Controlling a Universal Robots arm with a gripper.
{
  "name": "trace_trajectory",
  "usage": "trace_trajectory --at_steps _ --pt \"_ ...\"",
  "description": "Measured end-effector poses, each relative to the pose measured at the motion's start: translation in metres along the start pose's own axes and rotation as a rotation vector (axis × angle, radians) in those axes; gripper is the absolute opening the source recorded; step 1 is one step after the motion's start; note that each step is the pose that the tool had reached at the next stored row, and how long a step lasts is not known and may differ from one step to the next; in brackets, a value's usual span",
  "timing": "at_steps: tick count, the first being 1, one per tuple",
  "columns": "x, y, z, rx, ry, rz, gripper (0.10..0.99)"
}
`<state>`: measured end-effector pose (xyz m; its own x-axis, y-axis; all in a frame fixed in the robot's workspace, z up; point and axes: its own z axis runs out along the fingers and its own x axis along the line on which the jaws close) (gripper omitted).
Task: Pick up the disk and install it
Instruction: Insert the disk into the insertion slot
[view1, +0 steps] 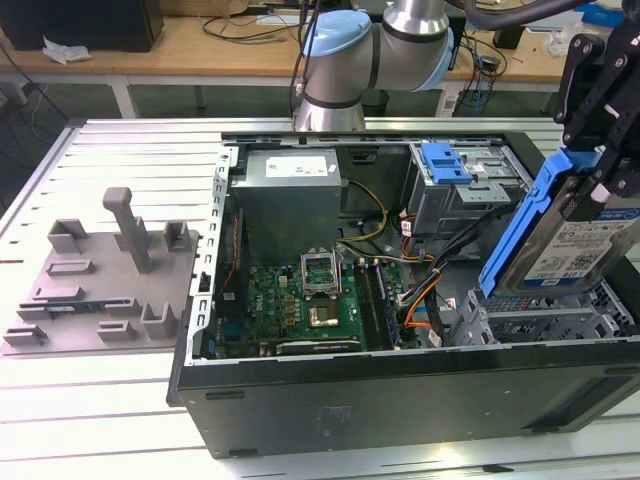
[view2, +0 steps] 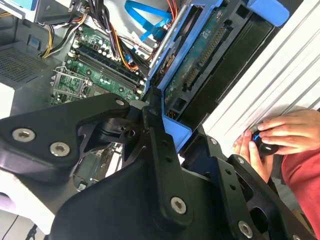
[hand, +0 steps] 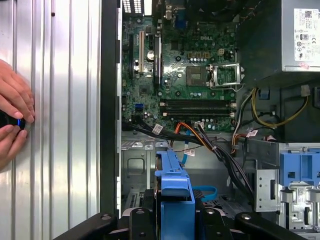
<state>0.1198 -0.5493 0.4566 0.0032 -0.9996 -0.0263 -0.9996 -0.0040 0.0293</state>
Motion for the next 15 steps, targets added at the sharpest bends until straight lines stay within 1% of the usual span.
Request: trace_trajectory --at_steps 15 --pt "0.0005 -0.0002 0.005 0.0 0.0001 0.0 0.369"
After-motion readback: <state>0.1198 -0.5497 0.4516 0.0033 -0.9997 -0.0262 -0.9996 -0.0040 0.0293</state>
